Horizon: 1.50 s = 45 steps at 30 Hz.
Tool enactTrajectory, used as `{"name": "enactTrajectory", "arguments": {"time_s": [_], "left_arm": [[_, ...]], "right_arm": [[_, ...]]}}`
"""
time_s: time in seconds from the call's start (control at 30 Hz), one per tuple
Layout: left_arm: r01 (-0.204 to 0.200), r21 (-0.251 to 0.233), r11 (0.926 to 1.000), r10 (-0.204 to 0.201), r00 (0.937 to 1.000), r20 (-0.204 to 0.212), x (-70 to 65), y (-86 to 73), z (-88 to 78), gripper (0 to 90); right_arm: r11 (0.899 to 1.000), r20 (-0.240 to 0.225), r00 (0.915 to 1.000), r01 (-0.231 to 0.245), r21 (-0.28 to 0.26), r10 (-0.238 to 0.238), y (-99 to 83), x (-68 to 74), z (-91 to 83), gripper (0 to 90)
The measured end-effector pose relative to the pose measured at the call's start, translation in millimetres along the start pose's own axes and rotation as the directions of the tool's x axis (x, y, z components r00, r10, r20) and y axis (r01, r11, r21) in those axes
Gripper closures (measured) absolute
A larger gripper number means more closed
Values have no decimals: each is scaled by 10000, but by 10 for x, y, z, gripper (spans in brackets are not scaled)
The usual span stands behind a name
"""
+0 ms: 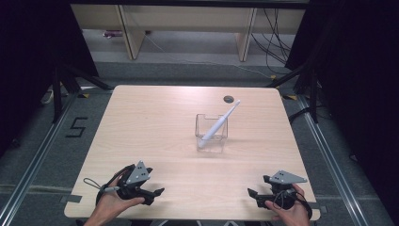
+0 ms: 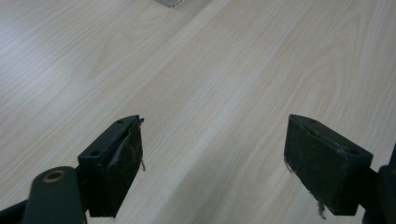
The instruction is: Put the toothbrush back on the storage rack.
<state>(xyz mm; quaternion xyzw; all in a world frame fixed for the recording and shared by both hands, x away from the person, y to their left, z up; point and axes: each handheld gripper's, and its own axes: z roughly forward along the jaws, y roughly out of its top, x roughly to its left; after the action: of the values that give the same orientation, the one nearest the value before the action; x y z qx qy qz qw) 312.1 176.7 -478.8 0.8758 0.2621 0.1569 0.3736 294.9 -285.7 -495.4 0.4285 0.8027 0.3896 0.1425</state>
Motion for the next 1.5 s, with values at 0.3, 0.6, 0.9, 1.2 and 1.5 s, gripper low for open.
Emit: {"name": "enactTrajectory", "arguments": {"time_s": [0.3,0.6,0.9,1.2,1.5], "left_arm": [[-33,325,9995,34,10000,-16,-48,-120,1,191],[-10,482,9988,16,9999,-130,-97,-244,-22,191],[67,644,9979,-56,9998,-174,-112,-341,-62,191],[-9,858,9963,32,9996,-275,-217,-417,-73,191],[-329,1048,9939,366,9988,-334,-282,-458,-96,191]], "right_arm": [[9999,-69,10000,-34,-112,33,3,5,4,189],[9999,-51,9999,-97,-115,96,3,19,0,189],[9998,-40,9999,153,-103,-154,9,8,-4,188],[9998,-27,9999,150,-103,-151,10,10,-6,187],[9998,-38,9999,140,-110,-140,11,13,-8,187]]}}
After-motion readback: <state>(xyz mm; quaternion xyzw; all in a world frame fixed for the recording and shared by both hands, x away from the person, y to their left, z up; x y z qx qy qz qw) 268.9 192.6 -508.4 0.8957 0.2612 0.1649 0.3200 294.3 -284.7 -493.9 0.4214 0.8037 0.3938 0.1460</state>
